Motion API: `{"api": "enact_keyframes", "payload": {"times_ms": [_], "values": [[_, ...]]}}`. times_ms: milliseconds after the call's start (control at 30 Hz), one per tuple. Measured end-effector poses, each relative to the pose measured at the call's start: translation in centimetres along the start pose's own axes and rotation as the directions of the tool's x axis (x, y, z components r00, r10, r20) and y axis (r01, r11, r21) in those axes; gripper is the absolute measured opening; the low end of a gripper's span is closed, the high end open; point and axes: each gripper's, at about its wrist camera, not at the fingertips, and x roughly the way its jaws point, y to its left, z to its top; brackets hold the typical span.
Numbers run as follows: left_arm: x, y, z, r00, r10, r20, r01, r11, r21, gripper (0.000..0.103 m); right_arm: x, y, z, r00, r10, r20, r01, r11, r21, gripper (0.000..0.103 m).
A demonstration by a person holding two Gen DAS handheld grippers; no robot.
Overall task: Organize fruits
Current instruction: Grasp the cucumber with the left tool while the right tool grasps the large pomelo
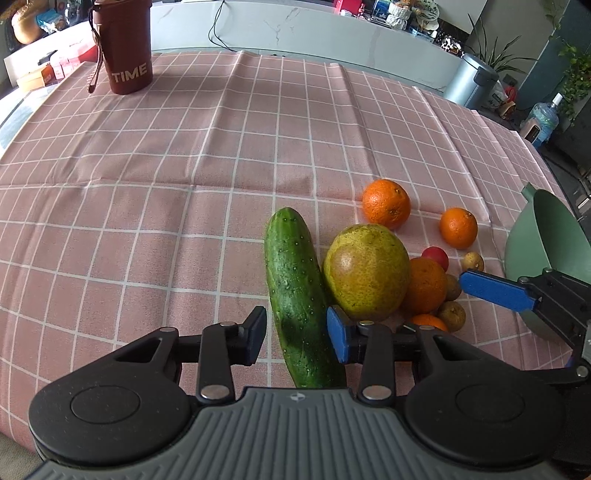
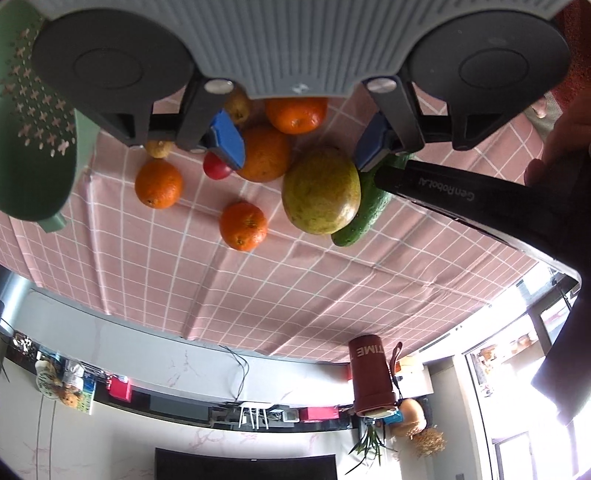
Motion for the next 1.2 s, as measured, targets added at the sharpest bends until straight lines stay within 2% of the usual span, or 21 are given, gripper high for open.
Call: {"api": "enact_keyframes", "payload": {"times_ms": [167,333,433,633,767,867,1000,1200], "values": [[0.6,1.1,0.6,0.998,-0.055,-0.005,0.055,0.997,-0.052,0.045,2.3,0.7,0.6,1.000,0.020,-0.019,-0.022,0.998,-0.067,0.064],[0.2,1.7,0.5,0.998,-0.060,0.000,0.060,0.996,-0.061,0.045,4.4,1.4,1.5,1.000,0.014,-0.021,-0.017,0.990,-0.137,0.065],[0.4,2.3,0.8,0.996,-0.089,-0.003,0.089,0.992,-0.095,0.045,5.4,1.6,1.6,0.999,0.015,-0.030,-0.020,0.988,-0.152,0.065],[1.8,3.7,1.3,0.982,-0.185,-0.029,0.176,0.966,-0.189,0.048,6.1,0.8,2.1,1.000,0.025,0.008,-0.024,0.992,-0.126,0.065],[2.4,4.4,1.2,0.973,-0.226,-0.039,0.209,0.945,-0.251,0.048,6.6,0.1,2.4,0.999,0.042,0.015,-0.040,0.990,-0.133,0.066],[2.6,4.5,1.1,0.971,-0.237,-0.041,0.218,0.939,-0.265,0.048,6.8,-0.1,2.6,0.998,0.068,0.005,-0.067,0.989,-0.132,0.060],[2.8,3.8,1.2,0.974,-0.223,-0.036,0.207,0.947,-0.246,0.049,6.4,-0.2,2.5,0.999,0.038,0.001,-0.038,0.992,-0.120,0.059],[3.1,2.8,1.6,0.981,-0.192,-0.038,0.178,0.956,-0.233,0.047,3.8,-1.2,2.4,0.998,0.011,0.062,-0.004,0.994,-0.111,0.059]]}}
